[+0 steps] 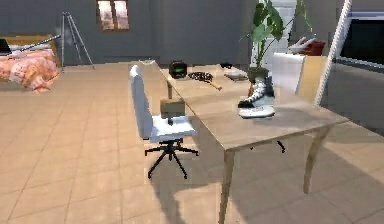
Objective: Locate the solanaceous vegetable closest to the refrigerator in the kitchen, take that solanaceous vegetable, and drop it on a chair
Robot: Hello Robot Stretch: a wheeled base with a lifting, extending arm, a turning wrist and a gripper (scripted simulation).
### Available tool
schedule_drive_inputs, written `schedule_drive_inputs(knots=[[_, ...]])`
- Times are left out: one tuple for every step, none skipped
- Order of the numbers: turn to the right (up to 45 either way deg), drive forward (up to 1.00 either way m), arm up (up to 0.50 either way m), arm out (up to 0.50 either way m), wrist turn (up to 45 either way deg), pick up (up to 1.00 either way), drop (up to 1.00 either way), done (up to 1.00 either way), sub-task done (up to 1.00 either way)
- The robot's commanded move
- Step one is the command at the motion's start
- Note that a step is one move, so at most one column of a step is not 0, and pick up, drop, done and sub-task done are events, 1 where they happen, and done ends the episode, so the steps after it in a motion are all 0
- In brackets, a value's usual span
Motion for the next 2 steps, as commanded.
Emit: schedule_drive_inputs(knots=[[0.0, 0.35, 0.0, 0.0, 0.0, 0.0, 0.0, 0.0, 0.0], [45.0, 0.0, 0.0, 0.0, 0.0, 0.0, 0.0, 0.0, 0.0]])
